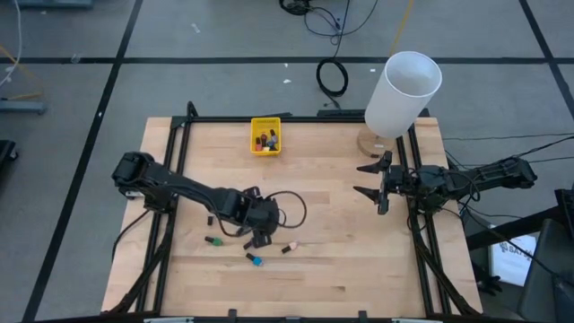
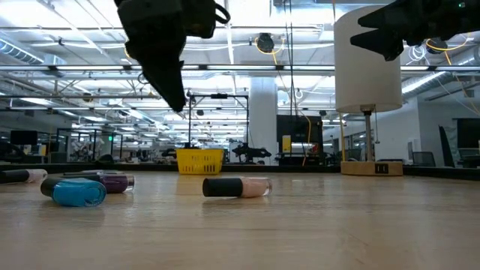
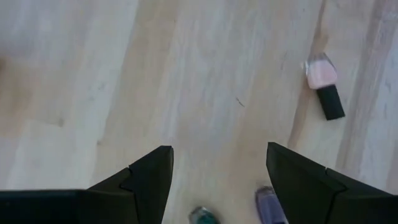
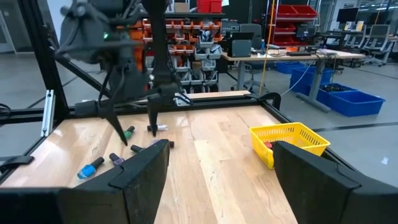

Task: Pick & Place Nail Polish
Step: Put the pink nail polish bottle into the yellow bin

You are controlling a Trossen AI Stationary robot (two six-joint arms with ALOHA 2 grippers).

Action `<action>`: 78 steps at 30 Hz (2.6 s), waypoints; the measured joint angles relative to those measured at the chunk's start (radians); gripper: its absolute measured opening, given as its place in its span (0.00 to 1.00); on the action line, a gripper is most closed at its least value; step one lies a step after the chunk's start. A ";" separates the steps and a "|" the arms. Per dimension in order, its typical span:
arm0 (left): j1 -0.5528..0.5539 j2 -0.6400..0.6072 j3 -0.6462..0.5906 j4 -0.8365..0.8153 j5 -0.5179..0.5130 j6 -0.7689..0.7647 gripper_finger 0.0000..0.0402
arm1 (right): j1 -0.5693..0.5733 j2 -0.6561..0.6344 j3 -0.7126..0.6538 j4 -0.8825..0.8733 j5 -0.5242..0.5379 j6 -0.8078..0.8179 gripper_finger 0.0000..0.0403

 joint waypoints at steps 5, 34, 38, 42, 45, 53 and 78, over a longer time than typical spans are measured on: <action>-0.034 0.055 0.000 0.011 0.035 -0.040 0.62 | 0.000 0.001 0.000 0.007 0.000 0.001 0.68; -0.108 0.400 0.272 0.051 0.062 -0.253 0.62 | 0.000 0.058 0.000 0.113 0.003 0.044 0.68; -0.110 0.400 0.272 0.059 0.033 -0.254 0.62 | 0.000 0.074 0.000 0.136 0.003 0.045 0.68; -0.117 0.420 0.274 0.073 0.032 -0.254 0.62 | 0.000 0.090 0.000 0.166 0.002 0.050 0.68; -0.123 0.443 0.273 0.089 0.033 -0.257 0.62 | 0.000 0.101 0.000 0.176 0.002 0.049 0.68; -0.121 0.466 0.278 0.072 0.034 -0.278 0.62 | 0.000 0.118 0.000 0.181 0.001 0.049 0.68; -0.135 0.459 0.272 0.030 0.024 -0.172 0.09 | 0.000 0.119 -0.013 0.187 0.002 0.052 0.68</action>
